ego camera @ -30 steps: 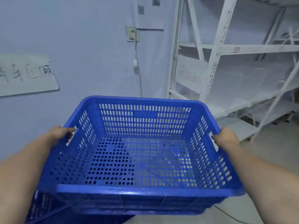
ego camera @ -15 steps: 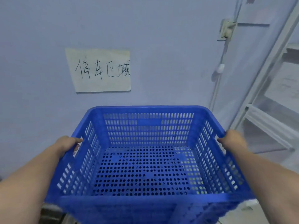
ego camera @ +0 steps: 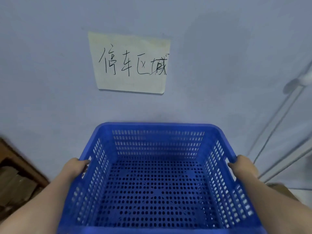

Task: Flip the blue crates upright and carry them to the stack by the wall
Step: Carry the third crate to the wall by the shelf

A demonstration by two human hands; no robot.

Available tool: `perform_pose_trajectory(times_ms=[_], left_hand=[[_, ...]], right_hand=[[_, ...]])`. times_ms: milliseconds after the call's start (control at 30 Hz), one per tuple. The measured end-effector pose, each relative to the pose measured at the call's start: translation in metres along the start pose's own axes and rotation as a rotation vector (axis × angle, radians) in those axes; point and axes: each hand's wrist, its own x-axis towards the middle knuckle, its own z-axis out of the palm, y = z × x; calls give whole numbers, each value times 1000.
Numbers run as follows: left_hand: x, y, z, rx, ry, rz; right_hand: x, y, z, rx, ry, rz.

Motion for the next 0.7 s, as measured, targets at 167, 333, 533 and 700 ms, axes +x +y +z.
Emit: perform_pose_trajectory(times_ms=[167, 333, 533, 700], left_hand=[[7, 17, 14, 55, 22, -21], [15, 23, 18, 54, 41, -48], [21, 17, 19, 17, 49, -51], [12, 18, 22, -21, 2, -40]], right_hand=[[25, 5, 25, -13, -26, 6], [34, 6, 36, 6, -12, 7], [32, 6, 39, -14, 4, 8], [30, 9, 32, -18, -50, 25]])
